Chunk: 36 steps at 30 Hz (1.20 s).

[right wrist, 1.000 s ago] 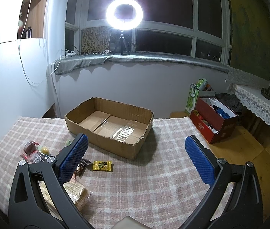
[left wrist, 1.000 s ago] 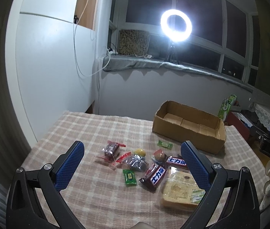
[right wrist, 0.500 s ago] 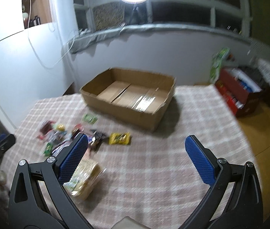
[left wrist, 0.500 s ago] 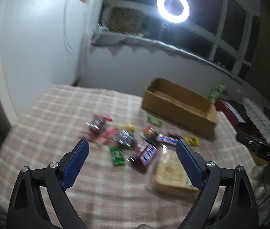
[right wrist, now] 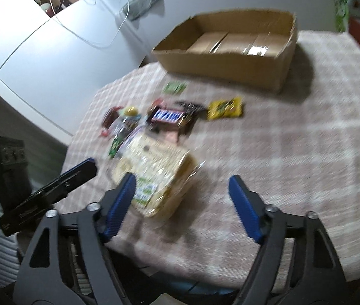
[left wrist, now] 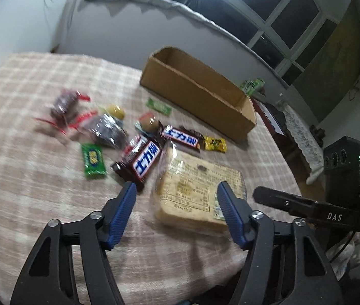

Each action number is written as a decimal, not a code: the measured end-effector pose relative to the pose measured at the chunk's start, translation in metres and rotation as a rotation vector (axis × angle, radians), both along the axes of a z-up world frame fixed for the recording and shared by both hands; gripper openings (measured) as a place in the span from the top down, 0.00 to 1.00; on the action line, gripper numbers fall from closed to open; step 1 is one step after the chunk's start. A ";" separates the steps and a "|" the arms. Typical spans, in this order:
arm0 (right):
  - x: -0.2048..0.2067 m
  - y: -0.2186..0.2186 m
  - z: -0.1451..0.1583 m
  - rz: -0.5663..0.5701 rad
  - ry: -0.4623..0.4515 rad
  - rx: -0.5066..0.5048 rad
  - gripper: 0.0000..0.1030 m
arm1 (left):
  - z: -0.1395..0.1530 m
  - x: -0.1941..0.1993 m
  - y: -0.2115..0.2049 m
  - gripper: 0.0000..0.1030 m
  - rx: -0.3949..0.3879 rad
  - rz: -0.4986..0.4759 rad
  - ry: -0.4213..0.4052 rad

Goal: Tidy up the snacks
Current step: 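Lower the right gripper onto the wrapped bread loaf and close, then carry the bread loaf into the cardboard box and open the right gripper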

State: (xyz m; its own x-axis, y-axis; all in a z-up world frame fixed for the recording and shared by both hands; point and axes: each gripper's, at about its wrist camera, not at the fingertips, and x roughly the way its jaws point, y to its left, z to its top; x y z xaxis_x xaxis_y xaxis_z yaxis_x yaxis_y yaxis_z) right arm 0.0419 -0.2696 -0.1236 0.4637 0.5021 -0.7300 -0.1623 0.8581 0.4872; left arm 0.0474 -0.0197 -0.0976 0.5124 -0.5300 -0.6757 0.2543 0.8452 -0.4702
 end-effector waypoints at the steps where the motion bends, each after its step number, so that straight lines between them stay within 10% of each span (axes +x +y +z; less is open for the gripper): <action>1: 0.001 0.002 -0.003 0.011 0.012 0.008 0.34 | -0.003 0.001 -0.001 0.43 -0.003 -0.004 0.012; 36: 0.010 0.011 0.006 0.070 0.015 0.003 0.51 | 0.012 0.013 -0.023 0.59 -0.034 -0.086 -0.029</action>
